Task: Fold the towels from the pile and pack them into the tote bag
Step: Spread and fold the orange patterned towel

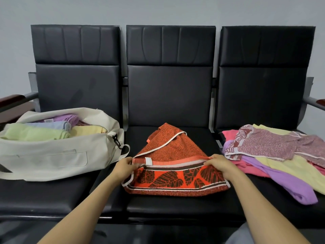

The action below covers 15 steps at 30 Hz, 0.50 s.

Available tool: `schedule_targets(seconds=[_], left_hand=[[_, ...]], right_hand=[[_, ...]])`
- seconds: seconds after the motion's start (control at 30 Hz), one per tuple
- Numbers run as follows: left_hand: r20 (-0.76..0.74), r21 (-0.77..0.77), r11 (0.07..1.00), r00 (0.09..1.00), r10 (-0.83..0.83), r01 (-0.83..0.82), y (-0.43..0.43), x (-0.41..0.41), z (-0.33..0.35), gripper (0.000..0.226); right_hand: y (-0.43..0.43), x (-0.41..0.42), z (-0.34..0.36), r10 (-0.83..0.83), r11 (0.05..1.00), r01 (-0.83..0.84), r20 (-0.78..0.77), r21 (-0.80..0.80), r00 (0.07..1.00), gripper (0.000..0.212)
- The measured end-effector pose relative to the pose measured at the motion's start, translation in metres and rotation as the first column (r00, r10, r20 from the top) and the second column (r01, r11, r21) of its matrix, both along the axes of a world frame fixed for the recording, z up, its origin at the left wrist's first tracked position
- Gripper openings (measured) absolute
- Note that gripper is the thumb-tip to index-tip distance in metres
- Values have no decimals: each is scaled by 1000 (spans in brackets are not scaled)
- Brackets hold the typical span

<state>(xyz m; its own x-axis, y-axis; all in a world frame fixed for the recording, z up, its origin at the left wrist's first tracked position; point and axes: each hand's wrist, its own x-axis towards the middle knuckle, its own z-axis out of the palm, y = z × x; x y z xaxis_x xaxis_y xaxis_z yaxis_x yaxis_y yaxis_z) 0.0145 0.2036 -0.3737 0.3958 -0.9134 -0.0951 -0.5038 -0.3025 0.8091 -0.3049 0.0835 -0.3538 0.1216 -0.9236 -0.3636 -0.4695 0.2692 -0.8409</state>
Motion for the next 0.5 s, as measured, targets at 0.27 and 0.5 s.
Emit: schedule_targets(seconds=[0.27,0.5], left_hand=[[-591,41,973,790,-160,228,22,13,11,31],[-506,46,978,849,-151,202,23,18,-2,72]], right_hand=[[25,-28,24,33,932,-154,347,328,937,15],[24,-27,20,40,963,-146,417,226,908,38]])
